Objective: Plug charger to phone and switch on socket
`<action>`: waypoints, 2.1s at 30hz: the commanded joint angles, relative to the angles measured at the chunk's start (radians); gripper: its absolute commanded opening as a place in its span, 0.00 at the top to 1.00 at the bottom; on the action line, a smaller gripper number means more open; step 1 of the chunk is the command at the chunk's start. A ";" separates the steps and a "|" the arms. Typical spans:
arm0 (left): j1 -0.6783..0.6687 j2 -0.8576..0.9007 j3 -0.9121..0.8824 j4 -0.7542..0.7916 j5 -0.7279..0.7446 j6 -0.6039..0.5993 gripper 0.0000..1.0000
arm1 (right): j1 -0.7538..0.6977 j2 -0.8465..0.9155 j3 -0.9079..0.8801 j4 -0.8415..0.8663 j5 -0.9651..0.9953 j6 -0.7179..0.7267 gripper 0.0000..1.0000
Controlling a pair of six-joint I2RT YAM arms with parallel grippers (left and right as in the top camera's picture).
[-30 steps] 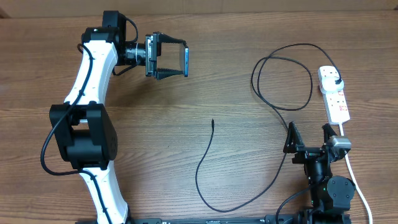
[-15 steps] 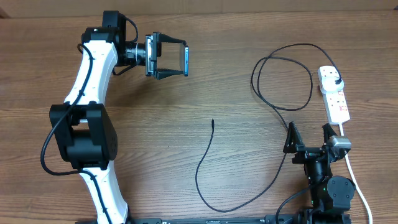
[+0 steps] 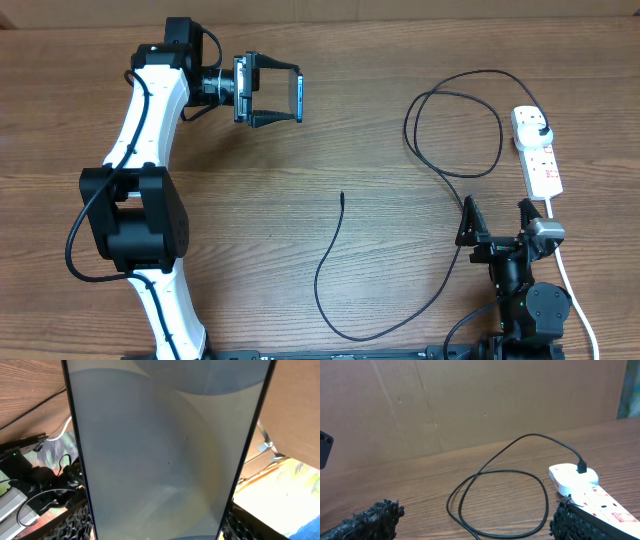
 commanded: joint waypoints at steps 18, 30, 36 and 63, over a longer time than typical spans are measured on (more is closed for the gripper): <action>-0.002 -0.024 0.030 0.009 -0.148 0.100 0.96 | 0.007 -0.009 -0.011 0.003 0.006 -0.003 0.00; -0.002 -0.023 0.030 0.032 -0.227 0.235 0.96 | 0.007 -0.009 -0.010 0.038 -0.011 0.024 0.00; -0.002 -0.023 0.030 0.035 -0.244 0.235 0.96 | 0.007 -0.007 0.093 -0.049 -0.032 0.138 0.00; -0.005 -0.023 0.030 0.034 -0.410 0.217 0.96 | 0.011 1.260 0.959 -0.171 -0.934 0.476 0.00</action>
